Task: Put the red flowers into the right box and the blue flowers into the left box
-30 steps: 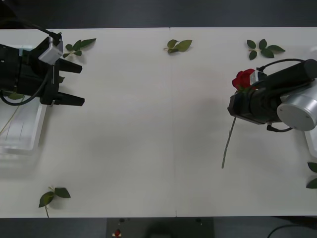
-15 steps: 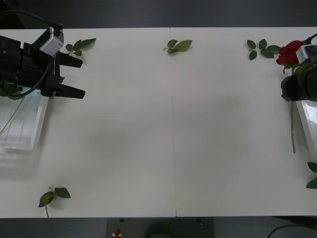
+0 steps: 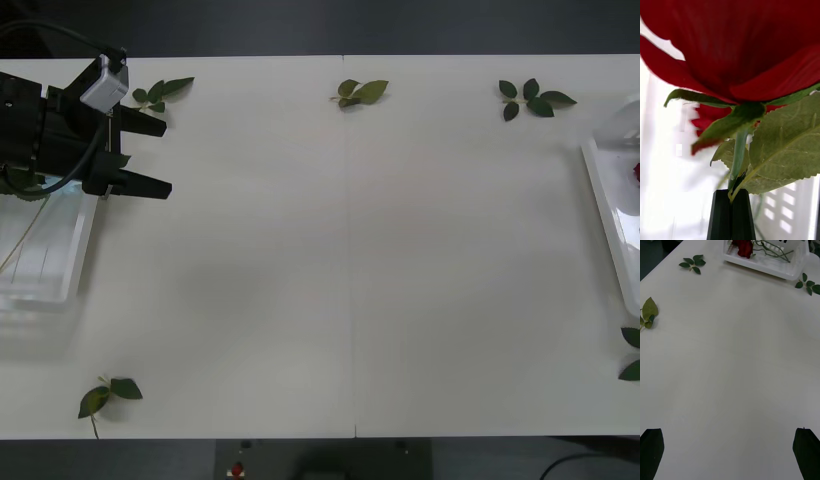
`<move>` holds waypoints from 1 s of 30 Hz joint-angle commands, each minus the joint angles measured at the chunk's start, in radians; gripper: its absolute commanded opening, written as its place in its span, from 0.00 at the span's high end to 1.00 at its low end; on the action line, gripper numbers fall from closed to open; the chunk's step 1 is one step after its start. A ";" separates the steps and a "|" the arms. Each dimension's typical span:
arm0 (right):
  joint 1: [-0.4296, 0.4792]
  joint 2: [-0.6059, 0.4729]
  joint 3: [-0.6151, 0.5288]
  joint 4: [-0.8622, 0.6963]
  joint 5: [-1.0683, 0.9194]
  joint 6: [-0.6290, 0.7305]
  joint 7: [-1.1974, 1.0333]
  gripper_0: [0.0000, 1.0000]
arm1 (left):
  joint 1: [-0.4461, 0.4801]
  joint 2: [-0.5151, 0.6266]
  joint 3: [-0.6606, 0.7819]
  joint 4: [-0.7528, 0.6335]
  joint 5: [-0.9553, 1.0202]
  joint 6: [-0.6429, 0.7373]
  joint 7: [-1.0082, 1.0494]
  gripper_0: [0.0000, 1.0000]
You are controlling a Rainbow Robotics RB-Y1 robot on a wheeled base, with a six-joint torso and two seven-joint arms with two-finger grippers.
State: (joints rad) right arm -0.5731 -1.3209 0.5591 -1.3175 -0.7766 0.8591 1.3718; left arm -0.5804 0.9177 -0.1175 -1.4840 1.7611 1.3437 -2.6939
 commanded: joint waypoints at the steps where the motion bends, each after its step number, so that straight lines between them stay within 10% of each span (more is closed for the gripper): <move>1: -0.022 -0.024 -0.041 0.104 0.028 -0.034 0.101 1.00 | 0.002 0.035 0.013 -0.013 -0.002 0.000 -0.011 0.00; 23: -0.093 0.138 -0.048 0.393 0.183 -0.143 0.099 1.00 | 0.002 0.035 0.013 -0.013 -0.002 0.000 -0.011 0.00; 30: -0.093 0.137 -0.048 0.414 0.217 -0.149 0.115 0.36 | 0.002 0.035 0.013 -0.013 -0.002 0.000 -0.011 0.00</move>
State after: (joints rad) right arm -0.6417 -1.1691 0.5145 -0.9175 -0.5820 0.7169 1.4542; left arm -0.5804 0.9178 -0.1175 -1.4840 1.7611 1.3437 -2.6939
